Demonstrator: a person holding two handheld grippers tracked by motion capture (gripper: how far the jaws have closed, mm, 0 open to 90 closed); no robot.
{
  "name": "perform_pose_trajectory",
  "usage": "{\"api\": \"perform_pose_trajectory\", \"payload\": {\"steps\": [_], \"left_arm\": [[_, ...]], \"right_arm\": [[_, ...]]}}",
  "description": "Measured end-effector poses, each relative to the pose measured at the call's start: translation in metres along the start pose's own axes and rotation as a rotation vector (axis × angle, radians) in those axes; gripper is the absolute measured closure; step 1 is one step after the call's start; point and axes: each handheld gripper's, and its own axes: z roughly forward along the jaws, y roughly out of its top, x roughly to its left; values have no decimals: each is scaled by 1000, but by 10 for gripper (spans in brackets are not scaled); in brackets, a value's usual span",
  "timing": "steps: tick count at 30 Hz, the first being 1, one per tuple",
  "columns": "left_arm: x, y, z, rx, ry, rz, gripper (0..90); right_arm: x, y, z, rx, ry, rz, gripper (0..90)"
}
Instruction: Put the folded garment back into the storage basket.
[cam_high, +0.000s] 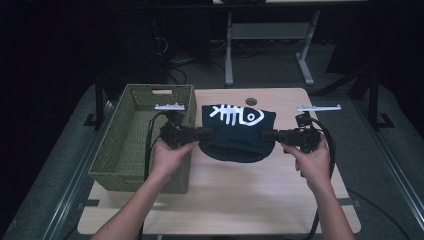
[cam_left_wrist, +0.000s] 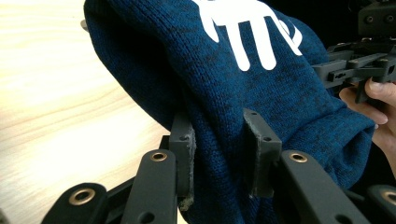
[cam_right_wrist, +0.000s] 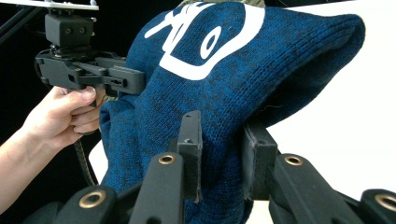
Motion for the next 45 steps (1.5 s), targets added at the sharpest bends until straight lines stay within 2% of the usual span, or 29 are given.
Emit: {"api": "perform_pose_trajectory", "payload": {"steps": [9,28,45], "left_arm": [[7,6,-19,-14,7,-8,687],[31,11,-58,-37,26,-41,686],[55,7,-99,-60,90,-81,685]], "right_arm": [[12,13,12,-1,19,-28,726],[33,31,49,4,58,-40,725],[54,47,96,31,84,-62,725]]}}
